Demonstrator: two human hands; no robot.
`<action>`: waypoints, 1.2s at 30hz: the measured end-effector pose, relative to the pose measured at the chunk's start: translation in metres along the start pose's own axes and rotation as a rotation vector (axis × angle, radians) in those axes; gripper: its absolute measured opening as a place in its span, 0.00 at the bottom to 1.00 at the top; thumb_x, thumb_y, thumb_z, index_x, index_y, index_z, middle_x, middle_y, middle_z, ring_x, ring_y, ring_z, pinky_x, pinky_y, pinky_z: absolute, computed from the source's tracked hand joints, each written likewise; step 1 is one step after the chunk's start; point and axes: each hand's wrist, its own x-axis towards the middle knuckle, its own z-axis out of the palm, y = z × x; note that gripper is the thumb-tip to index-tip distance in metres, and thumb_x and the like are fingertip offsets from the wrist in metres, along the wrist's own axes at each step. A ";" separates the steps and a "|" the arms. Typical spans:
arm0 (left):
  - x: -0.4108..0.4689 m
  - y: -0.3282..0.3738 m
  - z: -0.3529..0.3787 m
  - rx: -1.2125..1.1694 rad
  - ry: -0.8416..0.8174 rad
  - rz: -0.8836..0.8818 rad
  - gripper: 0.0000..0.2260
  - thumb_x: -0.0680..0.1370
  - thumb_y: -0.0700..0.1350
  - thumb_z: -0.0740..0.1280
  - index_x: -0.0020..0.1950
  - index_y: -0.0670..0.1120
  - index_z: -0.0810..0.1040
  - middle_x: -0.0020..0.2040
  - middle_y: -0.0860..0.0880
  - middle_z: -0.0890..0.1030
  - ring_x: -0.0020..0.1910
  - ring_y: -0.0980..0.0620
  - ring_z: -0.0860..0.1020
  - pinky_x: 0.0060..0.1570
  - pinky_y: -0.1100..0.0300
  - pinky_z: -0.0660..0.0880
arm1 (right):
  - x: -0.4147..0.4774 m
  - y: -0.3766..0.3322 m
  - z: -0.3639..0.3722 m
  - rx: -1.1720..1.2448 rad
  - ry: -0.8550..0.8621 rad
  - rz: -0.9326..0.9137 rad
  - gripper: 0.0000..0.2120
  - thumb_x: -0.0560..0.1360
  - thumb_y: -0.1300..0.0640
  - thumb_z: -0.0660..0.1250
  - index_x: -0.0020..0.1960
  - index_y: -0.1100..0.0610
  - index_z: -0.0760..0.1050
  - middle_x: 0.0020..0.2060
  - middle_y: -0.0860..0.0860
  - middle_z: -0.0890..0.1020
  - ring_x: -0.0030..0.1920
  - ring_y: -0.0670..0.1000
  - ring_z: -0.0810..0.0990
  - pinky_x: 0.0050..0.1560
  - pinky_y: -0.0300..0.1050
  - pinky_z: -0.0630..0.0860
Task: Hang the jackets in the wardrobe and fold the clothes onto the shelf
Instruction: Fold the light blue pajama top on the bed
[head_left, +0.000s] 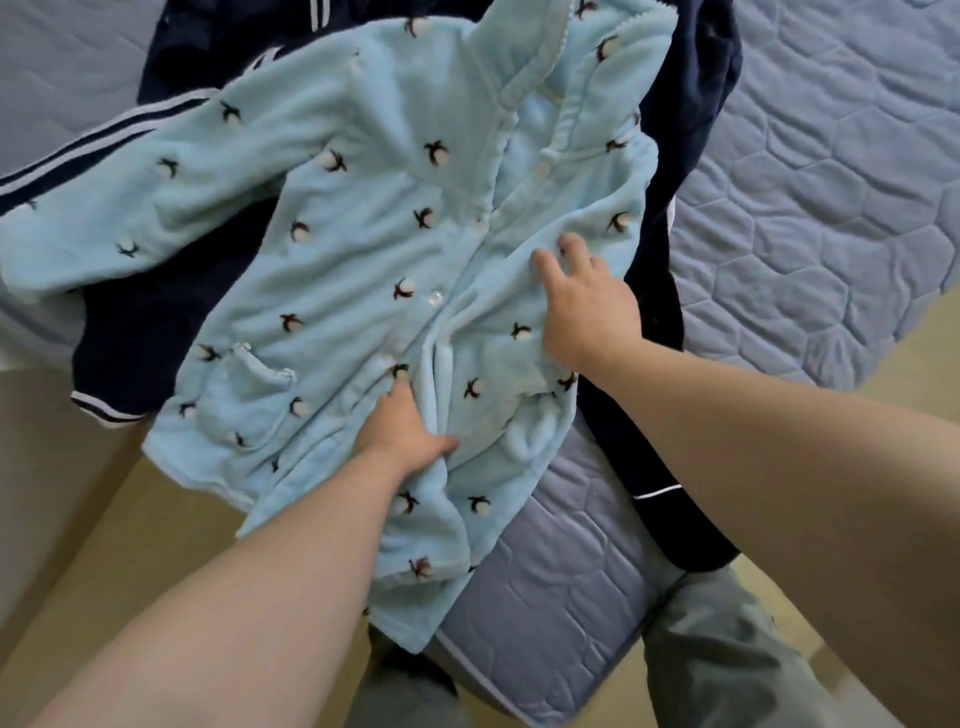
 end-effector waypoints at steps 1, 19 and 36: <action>-0.006 -0.004 0.004 0.023 0.010 -0.017 0.41 0.65 0.57 0.79 0.69 0.43 0.65 0.67 0.42 0.73 0.65 0.41 0.74 0.61 0.49 0.73 | 0.003 0.002 0.000 -0.050 -0.040 -0.018 0.36 0.69 0.62 0.65 0.75 0.50 0.56 0.76 0.54 0.55 0.58 0.61 0.71 0.35 0.48 0.69; -0.033 0.170 0.073 -1.784 -0.183 -0.560 0.14 0.74 0.53 0.74 0.56 0.46 0.82 0.50 0.52 0.85 0.48 0.56 0.83 0.48 0.62 0.76 | 0.065 0.078 -0.040 0.064 -0.140 -0.061 0.13 0.76 0.45 0.61 0.49 0.55 0.74 0.49 0.52 0.73 0.46 0.57 0.72 0.45 0.47 0.68; -0.026 0.165 0.119 -1.043 -0.369 -0.538 0.23 0.76 0.64 0.67 0.52 0.43 0.80 0.31 0.50 0.74 0.23 0.55 0.66 0.26 0.63 0.66 | 0.059 0.116 -0.042 -0.146 -0.276 0.100 0.10 0.76 0.55 0.56 0.51 0.56 0.73 0.47 0.55 0.73 0.47 0.60 0.73 0.42 0.50 0.69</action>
